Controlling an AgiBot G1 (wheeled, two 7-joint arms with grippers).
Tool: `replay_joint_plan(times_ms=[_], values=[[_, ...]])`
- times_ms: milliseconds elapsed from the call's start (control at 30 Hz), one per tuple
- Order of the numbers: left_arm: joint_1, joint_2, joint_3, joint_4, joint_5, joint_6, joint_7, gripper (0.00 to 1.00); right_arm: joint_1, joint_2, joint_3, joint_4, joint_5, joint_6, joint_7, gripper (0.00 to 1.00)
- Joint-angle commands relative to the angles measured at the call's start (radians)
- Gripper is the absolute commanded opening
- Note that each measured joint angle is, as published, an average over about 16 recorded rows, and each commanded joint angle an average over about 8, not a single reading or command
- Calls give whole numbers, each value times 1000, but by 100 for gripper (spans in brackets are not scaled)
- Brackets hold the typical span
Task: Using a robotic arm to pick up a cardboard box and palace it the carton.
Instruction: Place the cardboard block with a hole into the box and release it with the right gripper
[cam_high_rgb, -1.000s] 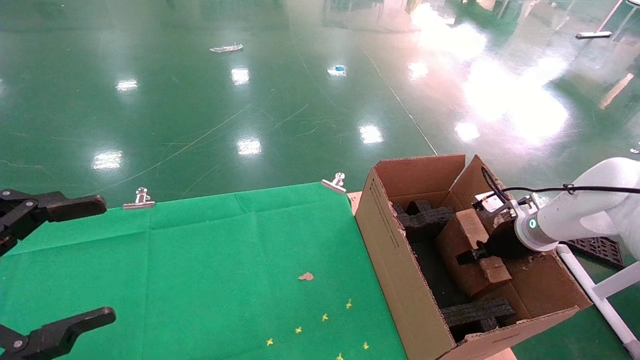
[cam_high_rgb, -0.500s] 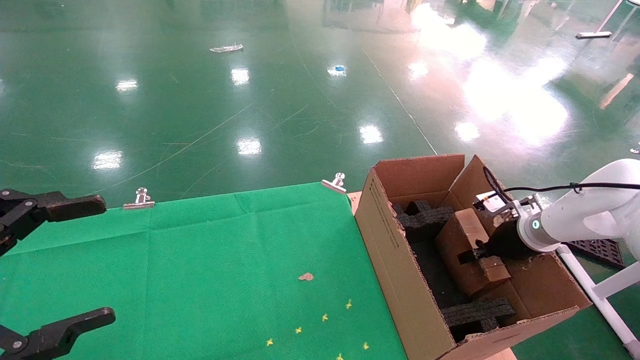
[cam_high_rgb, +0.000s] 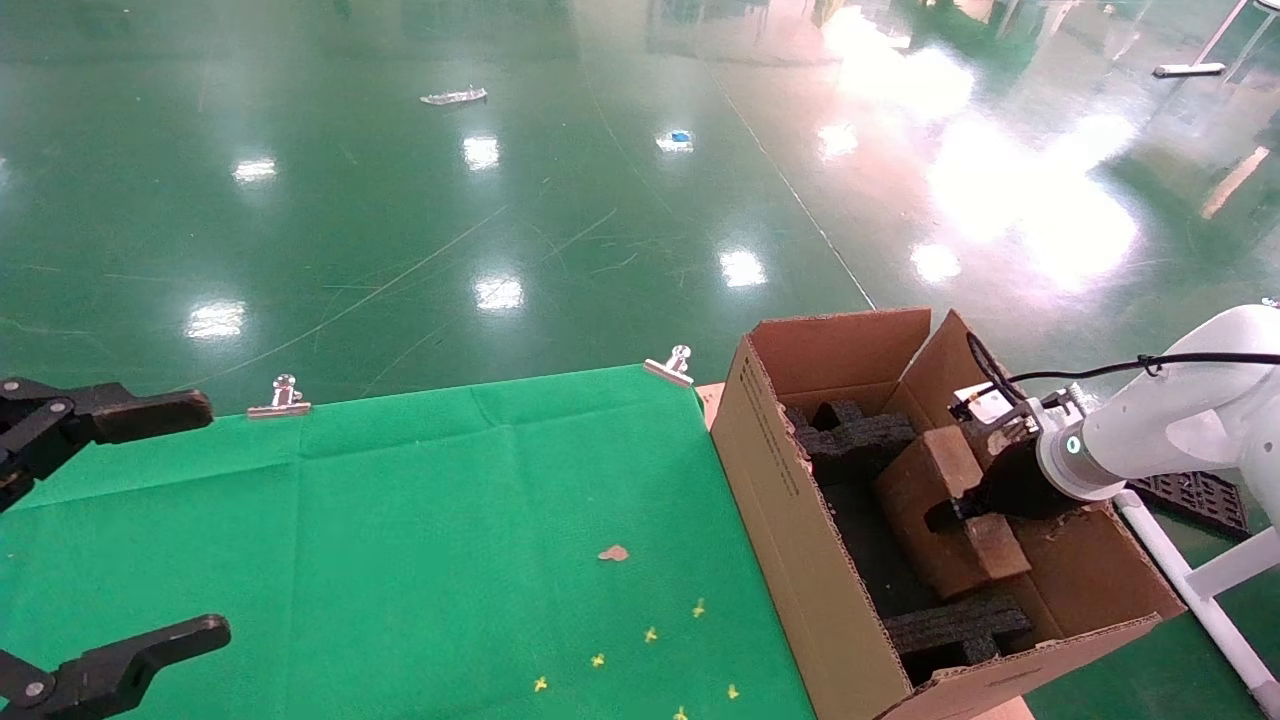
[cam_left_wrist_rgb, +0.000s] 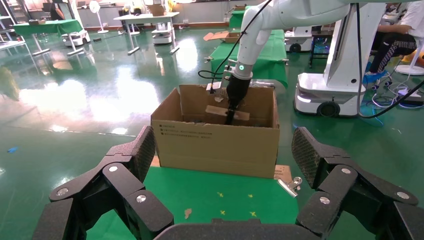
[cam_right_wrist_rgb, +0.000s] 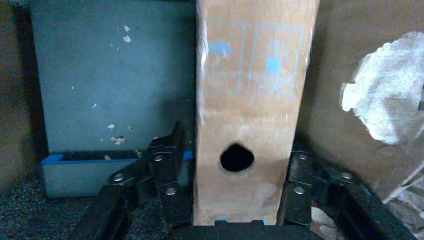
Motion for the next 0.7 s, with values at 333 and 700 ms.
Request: replay_joint_plan(times_ms=[333,700], values=[[0,0,1,0,0,0,0,100,3,-13,4,-28,5,-5,-16,100],[0,-1,1,0,-1,-1,1,100,48,-6,19,-32,26,-33,-42,100]])
